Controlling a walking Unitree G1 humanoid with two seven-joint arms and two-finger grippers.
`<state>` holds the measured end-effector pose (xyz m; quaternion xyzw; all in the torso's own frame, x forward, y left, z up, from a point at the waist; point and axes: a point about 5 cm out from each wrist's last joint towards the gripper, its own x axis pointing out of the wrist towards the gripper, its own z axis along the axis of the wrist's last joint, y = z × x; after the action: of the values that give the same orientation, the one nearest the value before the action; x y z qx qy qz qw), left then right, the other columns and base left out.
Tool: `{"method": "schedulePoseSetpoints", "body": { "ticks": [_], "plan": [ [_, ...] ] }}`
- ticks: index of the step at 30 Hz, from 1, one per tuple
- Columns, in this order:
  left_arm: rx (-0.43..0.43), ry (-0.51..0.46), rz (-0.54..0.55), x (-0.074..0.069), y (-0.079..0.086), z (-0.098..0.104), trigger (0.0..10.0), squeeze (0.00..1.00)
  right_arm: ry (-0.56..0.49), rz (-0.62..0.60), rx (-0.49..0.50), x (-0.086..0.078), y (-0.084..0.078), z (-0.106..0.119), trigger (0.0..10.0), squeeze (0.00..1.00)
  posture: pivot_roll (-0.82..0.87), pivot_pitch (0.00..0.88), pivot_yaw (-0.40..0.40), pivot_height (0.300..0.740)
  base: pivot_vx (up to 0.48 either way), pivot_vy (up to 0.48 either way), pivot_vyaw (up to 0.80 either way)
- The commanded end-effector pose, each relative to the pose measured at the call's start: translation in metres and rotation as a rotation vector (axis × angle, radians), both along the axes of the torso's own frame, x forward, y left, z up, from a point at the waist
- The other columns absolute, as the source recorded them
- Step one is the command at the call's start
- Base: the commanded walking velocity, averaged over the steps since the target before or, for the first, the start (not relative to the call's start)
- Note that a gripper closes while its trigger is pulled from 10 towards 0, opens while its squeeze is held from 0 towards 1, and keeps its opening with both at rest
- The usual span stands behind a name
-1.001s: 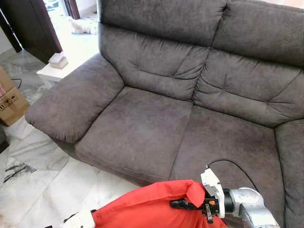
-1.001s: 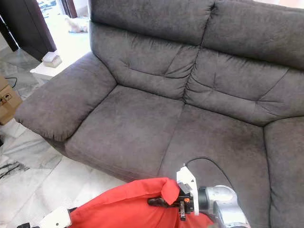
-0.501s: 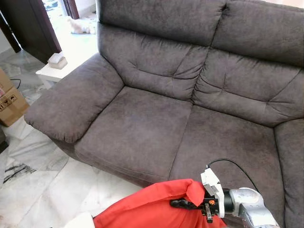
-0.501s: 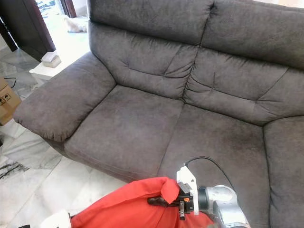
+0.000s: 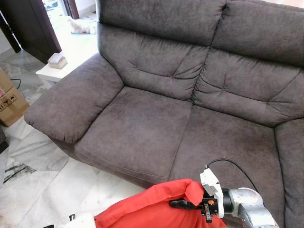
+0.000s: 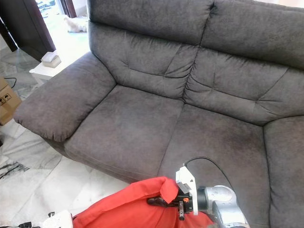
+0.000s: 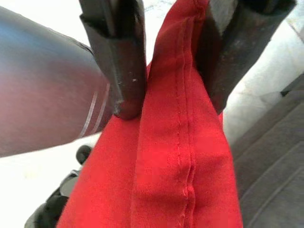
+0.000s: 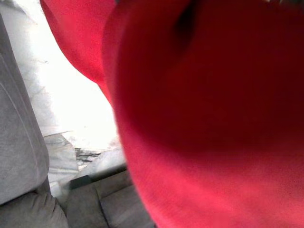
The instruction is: Move the pillow to the sofa from floor
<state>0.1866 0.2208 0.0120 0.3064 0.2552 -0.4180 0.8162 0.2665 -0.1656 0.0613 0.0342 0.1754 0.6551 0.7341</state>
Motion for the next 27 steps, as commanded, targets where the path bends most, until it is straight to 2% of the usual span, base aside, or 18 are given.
{"method": "schedulePoseSetpoints", "body": {
  "ticks": [1, 23, 27],
  "plan": [
    [0.022, 0.036, -0.001, -0.0075, 0.0017, -0.0079, 0.0, 0.00, -0.068, 0.014, 0.045, 0.0036, 0.0033, 0.0122, 0.0, 0.00, 0.18, 0.221, -0.051, 0.737, 0.000, 0.000, 0.00],
    [0.030, 0.004, 0.000, -0.0078, -0.0045, -0.0102, 0.0, 0.00, -0.075, -0.007, 0.037, 0.0043, 0.0074, 0.0080, 0.0, 0.00, 0.19, 0.220, -0.047, 0.737, 0.000, 0.000, 0.00],
    [0.013, -0.030, 0.009, -0.0036, -0.0074, -0.0057, 0.0, 0.00, -0.074, -0.007, 0.041, 0.0034, 0.0095, 0.0066, 0.0, 0.00, 0.19, 0.218, -0.042, 0.737, 0.000, 0.000, 0.00]
  ]
}}
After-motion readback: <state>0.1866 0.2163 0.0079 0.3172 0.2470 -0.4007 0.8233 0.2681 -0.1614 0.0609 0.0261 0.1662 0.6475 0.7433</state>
